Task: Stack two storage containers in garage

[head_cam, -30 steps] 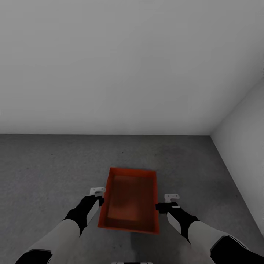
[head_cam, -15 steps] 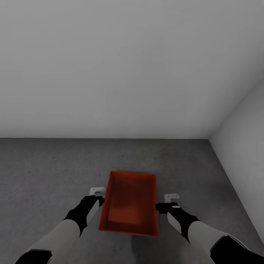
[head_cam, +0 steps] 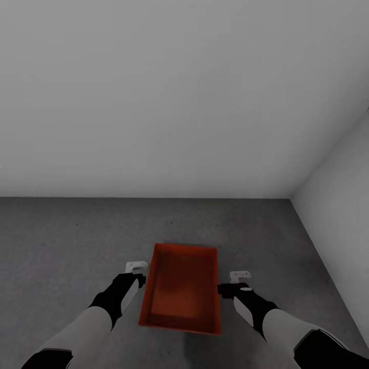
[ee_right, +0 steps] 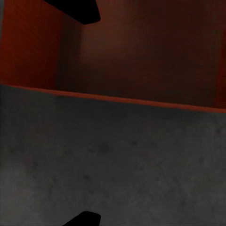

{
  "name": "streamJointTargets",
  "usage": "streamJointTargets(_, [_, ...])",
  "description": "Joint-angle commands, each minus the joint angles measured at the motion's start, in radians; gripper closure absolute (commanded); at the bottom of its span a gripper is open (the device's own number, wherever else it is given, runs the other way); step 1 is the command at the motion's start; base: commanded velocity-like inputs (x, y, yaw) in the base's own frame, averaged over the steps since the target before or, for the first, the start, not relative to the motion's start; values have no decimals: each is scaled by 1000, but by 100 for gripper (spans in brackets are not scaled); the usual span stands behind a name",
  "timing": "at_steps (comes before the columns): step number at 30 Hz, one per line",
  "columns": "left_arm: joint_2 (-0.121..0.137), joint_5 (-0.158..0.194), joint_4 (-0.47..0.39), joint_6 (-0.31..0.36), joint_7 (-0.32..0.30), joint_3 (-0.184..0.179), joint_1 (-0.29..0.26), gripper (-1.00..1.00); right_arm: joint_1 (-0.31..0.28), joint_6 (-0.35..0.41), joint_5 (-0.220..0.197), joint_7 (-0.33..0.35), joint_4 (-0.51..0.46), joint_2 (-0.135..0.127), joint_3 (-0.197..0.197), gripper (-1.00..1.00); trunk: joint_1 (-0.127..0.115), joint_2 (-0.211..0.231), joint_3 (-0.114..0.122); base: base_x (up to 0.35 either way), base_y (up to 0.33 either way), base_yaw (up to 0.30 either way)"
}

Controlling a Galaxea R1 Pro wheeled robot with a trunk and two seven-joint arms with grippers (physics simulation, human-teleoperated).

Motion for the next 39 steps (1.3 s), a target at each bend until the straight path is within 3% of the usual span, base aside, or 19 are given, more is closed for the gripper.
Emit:
streamJointTargets(1, [0,9,-2,4,6,-2,0,-100,0,6,-6,-6,-2,0,8,-100,0,0,1,0,0,0])
streamJointTargets(3, [0,9,-1,4,6,-2,0,-100,0,6,-6,-6,-2,0,9,-100,0,0,4,0,0,0])
streamJointTargets(39, [0,9,0,4,6,-2,0,-100,0,6,-6,-6,-2,-1,8,-100,-138,252,173,0,0,0])
